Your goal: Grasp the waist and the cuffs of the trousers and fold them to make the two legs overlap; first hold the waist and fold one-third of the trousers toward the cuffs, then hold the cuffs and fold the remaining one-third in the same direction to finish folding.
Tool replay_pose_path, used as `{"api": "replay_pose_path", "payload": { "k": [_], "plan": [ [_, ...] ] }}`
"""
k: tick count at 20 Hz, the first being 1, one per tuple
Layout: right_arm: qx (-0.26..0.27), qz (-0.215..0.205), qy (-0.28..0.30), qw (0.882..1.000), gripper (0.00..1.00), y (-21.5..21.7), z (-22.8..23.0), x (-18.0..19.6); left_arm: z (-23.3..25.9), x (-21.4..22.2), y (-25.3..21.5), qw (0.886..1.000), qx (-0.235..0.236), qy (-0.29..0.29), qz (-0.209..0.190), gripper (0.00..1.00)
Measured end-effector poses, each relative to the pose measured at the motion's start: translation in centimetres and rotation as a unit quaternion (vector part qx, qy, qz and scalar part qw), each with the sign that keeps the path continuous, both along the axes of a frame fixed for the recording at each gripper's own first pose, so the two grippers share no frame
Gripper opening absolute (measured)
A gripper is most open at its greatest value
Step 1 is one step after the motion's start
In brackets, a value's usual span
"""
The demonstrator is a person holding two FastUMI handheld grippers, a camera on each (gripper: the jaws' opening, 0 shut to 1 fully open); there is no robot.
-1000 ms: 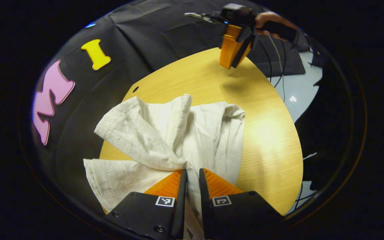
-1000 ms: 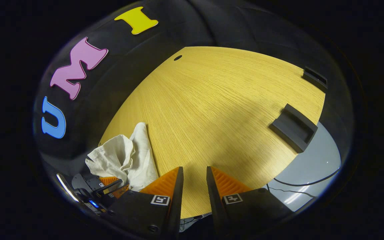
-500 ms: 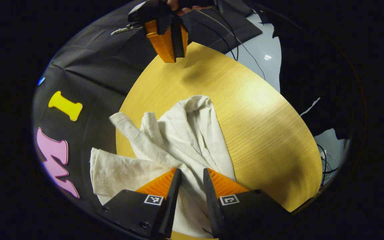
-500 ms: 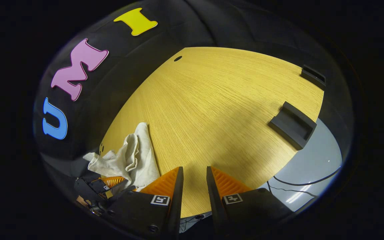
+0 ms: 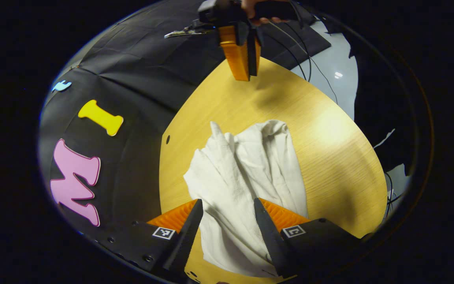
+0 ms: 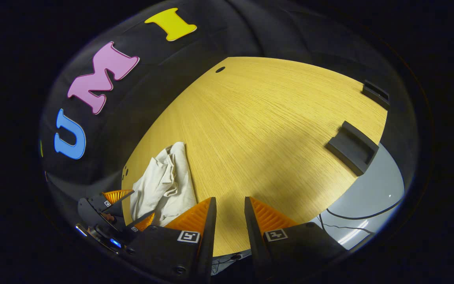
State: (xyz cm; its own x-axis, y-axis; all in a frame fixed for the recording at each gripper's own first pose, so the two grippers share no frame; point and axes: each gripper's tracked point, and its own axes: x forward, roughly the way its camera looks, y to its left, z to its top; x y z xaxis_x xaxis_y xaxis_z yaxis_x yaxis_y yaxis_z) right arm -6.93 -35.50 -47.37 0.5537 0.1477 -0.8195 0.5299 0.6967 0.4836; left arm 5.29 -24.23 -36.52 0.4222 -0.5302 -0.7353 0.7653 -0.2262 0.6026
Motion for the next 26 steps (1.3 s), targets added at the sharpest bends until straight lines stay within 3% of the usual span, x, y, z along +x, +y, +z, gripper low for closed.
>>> {"api": "replay_pose_path", "payload": {
  "k": [2, 3, 4, 7, 8, 11, 12, 13, 14, 17, 18, 19, 20, 21, 22, 23, 26],
  "plan": [
    [0.001, 0.012, -0.02, 1.0, 0.47, 0.8, 1.0, 0.9, 1.9, 0.4, 0.6, 0.998, -0.037, 0.014, 0.044, 0.84],
    [0.001, 0.02, -0.031, 0.999, 0.37, 1.2, 1.7, 1.3, 2.9, 0.6, 1.0, 0.996, -0.057, 0.025, 0.071, 0.84],
    [-0.001, 0.029, -0.043, 0.999, 0.47, 1.8, 2.6, 1.9, 3.9, 0.7, 1.5, 0.991, -0.078, 0.04, 0.098, 0.84],
    [-0.006, 0.069, -0.077, 0.995, 0.49, 4.1, 5.0, 3.3, 6.9, 1.1, 2.6, 0.973, -0.143, 0.078, 0.166, 0.84],
    [-0.008, 0.084, -0.085, 0.993, 0.4, 5.1, 5.8, 3.7, 7.9, 1.3, 3.1, 0.964, -0.165, 0.087, 0.191, 0.85],
    [-0.015, 0.122, -0.108, 0.987, 0.4, 7.7, 8.1, 4.8, 10.3, 2.1, 5.7, 0.92, -0.229, 0.116, 0.296, 0.85],
    [-0.017, 0.131, -0.116, 0.984, 0.5, 8.5, 9.1, 5.1, 11.1, 2.2, 6.6, 0.902, -0.247, 0.122, 0.332, 0.85],
    [-0.019, 0.14, -0.124, 0.982, 0.4, 9.2, 10.0, 5.4, 11.8, 2.5, 7.3, 0.886, -0.266, 0.126, 0.36, 0.86],
    [-0.02, 0.148, -0.133, 0.98, 0.52, 10.0, 11.1, 5.6, 12.6, 2.5, 8.1, 0.87, -0.283, 0.126, 0.382, 0.86],
    [-0.025, 0.169, -0.161, 0.972, 0.53, 12.1, 13.6, 6.4, 14.7, 1.7, 10.7, 0.826, -0.323, 0.133, 0.443, 0.86],
    [-0.031, 0.177, -0.171, 0.969, 0.43, 12.6, 14.5, 6.7, 15.2, 1.5, 11.4, 0.812, -0.332, 0.137, 0.46, 0.86],
    [-0.04, 0.187, -0.18, 0.965, 0.43, 13.2, 15.3, 6.6, 15.3, 1.1, 11.9, 0.799, -0.34, 0.142, 0.475, 0.86],
    [-0.051, 0.197, -0.188, 0.961, 0.54, 13.6, 15.9, 6.9, 15.4, 0.7, 12.4, 0.787, -0.347, 0.145, 0.488, 0.87],
    [-0.063, 0.208, -0.196, 0.956, 0.54, 14.1, 16.4, 7.0, 15.5, 0.3, 12.8, 0.777, -0.353, 0.151, 0.499, 0.86],
    [-0.075, 0.218, -0.203, 0.952, 0.46, 14.5, 17.0, 6.9, 15.7, -0.3, 13.0, 0.768, -0.358, 0.158, 0.508, 0.86],
    [-0.085, 0.228, -0.209, 0.947, 0.57, 15.0, 17.4, 6.8, 15.6, -1.0, 13.2, 0.761, -0.359, 0.165, 0.515, 0.86],
    [-0.099, 0.254, -0.221, 0.936, 0.61, 16.8, 18.1, 6.4, 15.8, -2.8, 13.1, 0.75, -0.361, 0.178, 0.525, 0.87]
  ]
}}
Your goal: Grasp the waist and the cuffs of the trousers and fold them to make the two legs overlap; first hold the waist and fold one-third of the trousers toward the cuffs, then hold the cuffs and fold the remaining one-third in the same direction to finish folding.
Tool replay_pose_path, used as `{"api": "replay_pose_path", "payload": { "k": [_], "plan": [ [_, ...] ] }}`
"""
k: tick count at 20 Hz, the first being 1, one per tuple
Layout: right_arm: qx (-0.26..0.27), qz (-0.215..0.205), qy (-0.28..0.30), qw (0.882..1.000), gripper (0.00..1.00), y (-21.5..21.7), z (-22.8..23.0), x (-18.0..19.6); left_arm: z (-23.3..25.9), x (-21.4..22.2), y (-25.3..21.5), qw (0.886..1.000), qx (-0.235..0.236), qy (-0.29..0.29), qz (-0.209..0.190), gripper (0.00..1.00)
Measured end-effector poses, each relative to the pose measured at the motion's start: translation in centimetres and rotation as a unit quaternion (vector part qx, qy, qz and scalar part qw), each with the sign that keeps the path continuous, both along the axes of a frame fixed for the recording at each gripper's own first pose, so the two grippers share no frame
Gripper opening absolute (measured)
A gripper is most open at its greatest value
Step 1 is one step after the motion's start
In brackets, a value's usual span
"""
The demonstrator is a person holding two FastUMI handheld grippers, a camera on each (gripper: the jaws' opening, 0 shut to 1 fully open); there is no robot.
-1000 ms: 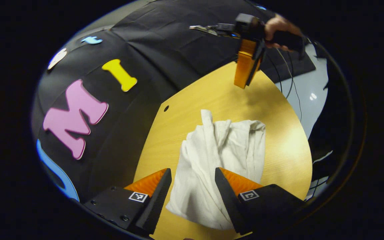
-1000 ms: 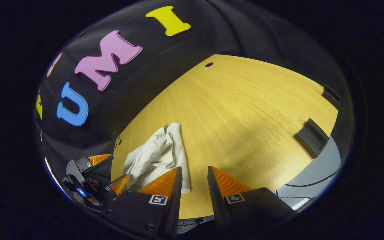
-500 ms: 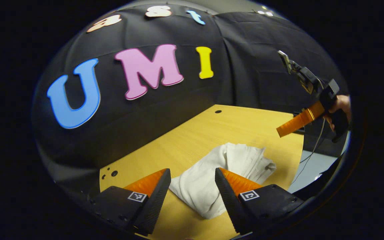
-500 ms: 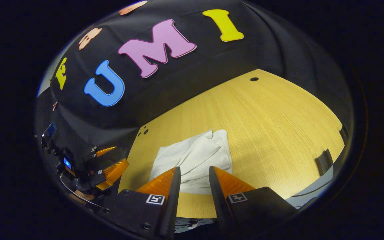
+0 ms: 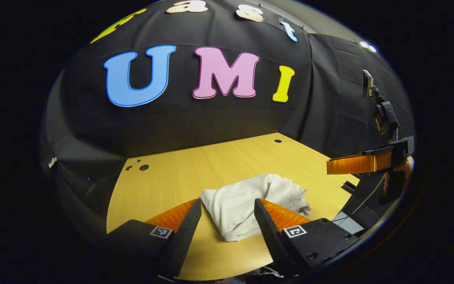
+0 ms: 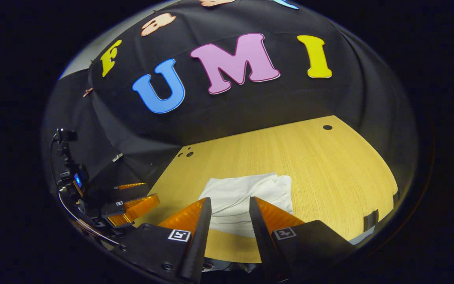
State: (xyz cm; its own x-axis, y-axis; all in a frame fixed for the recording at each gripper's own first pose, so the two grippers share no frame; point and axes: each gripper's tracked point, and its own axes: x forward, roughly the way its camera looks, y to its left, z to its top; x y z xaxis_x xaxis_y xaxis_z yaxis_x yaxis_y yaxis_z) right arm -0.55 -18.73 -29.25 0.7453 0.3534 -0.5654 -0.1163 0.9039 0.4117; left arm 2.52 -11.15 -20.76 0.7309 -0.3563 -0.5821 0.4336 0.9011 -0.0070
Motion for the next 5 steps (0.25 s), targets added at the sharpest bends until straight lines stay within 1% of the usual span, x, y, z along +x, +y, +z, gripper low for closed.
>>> {"api": "replay_pose_path", "payload": {
  "k": [2, 3, 4, 5],
  "plan": [
    [-0.012, 0.012, -0.003, 1.0, 0.67, 1.0, 0.0, -0.4, 0.1, -0.9, -0.3, 1.0, -0.007, 0.004, -0.001, 0.87],
    [-0.016, 0.017, 0.0, 1.0, 0.68, 1.4, -0.1, -0.7, 0.1, -1.2, -0.4, 1.0, -0.009, 0.006, -0.001, 0.87],
    [-0.017, 0.022, 0.002, 1.0, 0.74, 1.8, -0.3, -0.7, 0.1, -1.4, -0.5, 1.0, -0.009, 0.008, 0.0, 0.87],
    [-0.018, 0.026, 0.009, 0.999, 0.78, 2.1, -0.7, -0.9, 0.0, -1.5, -0.2, 1.0, -0.008, 0.013, 0.004, 0.88]
  ]
}}
